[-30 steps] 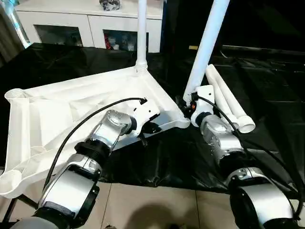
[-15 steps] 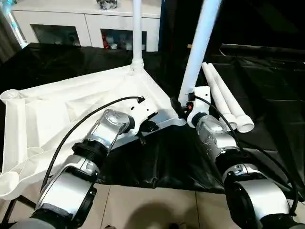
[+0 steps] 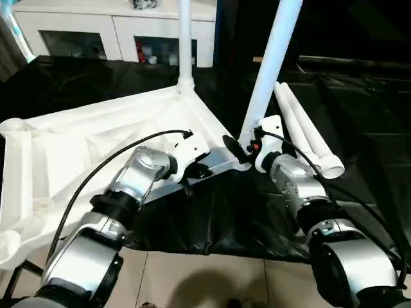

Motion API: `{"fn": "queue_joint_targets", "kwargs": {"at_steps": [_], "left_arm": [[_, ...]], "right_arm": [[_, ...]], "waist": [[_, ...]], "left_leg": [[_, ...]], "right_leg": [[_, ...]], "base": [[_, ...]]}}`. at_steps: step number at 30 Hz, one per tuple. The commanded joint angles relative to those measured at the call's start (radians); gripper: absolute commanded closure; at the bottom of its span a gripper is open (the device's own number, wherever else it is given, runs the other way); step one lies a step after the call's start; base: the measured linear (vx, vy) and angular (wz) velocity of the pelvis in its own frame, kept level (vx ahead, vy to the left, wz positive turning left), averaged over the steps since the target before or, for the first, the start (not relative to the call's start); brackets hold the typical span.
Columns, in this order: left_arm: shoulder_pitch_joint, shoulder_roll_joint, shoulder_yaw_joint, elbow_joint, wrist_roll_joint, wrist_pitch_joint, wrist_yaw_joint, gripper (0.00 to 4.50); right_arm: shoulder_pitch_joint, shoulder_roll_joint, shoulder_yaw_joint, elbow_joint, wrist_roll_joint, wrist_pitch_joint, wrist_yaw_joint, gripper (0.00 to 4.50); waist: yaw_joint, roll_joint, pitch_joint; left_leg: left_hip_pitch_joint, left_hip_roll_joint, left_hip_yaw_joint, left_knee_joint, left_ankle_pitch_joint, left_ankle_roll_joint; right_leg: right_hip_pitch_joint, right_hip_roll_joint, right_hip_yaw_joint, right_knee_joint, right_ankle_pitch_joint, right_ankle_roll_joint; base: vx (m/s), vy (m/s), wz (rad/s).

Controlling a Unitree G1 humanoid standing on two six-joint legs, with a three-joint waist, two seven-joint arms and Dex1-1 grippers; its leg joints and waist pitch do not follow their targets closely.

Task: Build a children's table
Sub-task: Insert table leg to table base

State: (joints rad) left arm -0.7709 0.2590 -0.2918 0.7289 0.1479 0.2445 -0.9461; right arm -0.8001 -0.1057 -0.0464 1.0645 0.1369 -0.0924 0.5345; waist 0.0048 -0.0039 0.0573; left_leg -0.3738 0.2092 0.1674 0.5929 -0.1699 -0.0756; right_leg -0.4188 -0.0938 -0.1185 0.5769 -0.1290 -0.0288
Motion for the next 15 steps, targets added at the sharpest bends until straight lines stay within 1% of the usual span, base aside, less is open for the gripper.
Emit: {"fn": "queue_joint_targets", "kwargs": {"at_steps": [1, 7, 12, 15], "left_arm": [[-0.011, 0.003, -0.015, -0.062, -0.015, -0.034, -0.033, 4.50], [-0.005, 0.024, -0.022, -0.074, -0.018, -0.043, -0.077, 4.50], [0.002, 0.049, -0.026, -0.089, -0.028, -0.053, -0.130, 4.50], [0.004, 0.066, -0.026, -0.080, -0.032, -0.071, -0.163, 4.50]], "right_arm": [[-0.012, -0.002, 0.023, 0.015, -0.017, 0.022, 0.049, 0.66], [-0.009, -0.036, 0.041, -0.012, -0.010, 0.054, 0.204, 0.66], [0.003, -0.066, 0.072, -0.034, -0.009, 0.090, 0.335, 0.66], [0.007, -0.084, 0.082, -0.038, -0.015, 0.107, 0.380, 0.66]], "waist": [[0.004, 0.007, -0.077], [0.004, 0.004, -0.076], [0.007, 0.005, -0.076], [0.010, 0.006, -0.076]], "left_leg": [[0.006, 0.018, 0.002, -0.068, -0.284, 0.059], [0.009, 0.018, 0.002, -0.067, -0.299, 0.062], [0.007, 0.020, 0.002, -0.068, -0.285, 0.066], [0.008, 0.021, 0.002, -0.067, -0.280, 0.064]], "right_leg": [[0.067, -0.051, 0.049, -0.062, -0.305, -0.226], [0.065, -0.051, 0.049, -0.065, -0.333, -0.221], [0.068, -0.051, 0.049, -0.061, -0.318, -0.227], [0.066, -0.051, 0.049, -0.060, -0.311, -0.231]], "base": [[0.000, 0.000, 0.00], [0.000, 0.000, 0.00], [0.000, 0.000, 0.00], [0.000, 0.000, 0.00]]}}
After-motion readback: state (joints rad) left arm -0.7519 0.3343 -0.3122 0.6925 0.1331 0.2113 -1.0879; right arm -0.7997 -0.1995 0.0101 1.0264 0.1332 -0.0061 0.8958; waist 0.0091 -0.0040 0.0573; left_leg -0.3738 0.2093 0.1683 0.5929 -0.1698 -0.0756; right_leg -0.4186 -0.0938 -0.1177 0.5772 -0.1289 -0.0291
